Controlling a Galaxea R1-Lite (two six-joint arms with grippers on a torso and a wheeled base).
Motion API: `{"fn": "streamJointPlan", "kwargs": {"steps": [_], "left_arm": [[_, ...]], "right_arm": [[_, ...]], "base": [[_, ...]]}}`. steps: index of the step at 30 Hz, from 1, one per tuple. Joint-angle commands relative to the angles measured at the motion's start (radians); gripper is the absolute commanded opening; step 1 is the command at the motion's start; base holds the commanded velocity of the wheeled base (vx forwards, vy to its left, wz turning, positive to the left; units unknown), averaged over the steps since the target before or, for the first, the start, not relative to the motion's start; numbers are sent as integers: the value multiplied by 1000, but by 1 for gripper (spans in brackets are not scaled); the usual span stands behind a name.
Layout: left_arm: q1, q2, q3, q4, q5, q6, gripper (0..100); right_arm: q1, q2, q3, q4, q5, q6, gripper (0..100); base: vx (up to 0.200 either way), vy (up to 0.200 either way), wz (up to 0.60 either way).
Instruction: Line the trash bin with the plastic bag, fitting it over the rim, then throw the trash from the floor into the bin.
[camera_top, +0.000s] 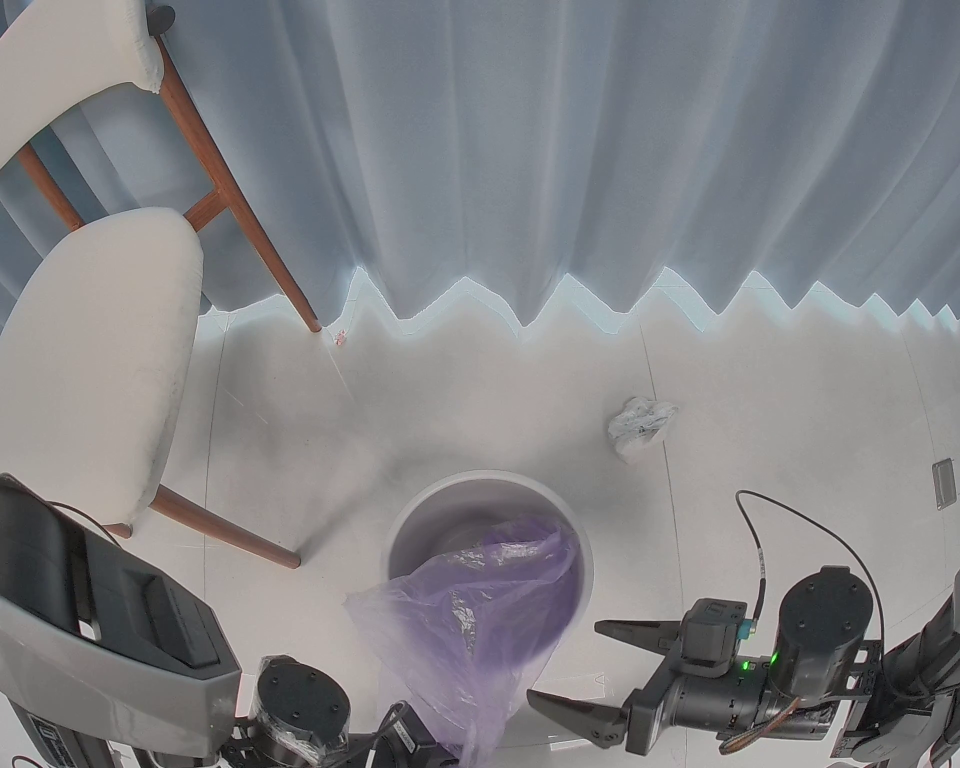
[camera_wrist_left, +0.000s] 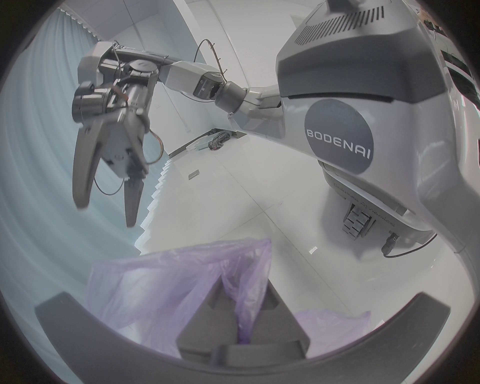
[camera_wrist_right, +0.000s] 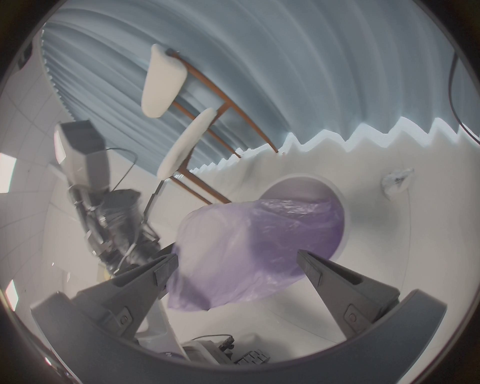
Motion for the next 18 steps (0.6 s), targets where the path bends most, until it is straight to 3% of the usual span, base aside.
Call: {"fn": "streamJointPlan", "kwargs": {"steps": [1, 18], "left_arm": [[46, 25, 18, 0, -19, 16, 0], [55, 29, 16, 0, -22, 18, 0]], "right_arm": [[52, -37, 31, 9, 10, -27, 100], [150, 155, -42, 9, -39, -72, 100]], "base": [[0, 0, 0], [0, 0, 0]]}}
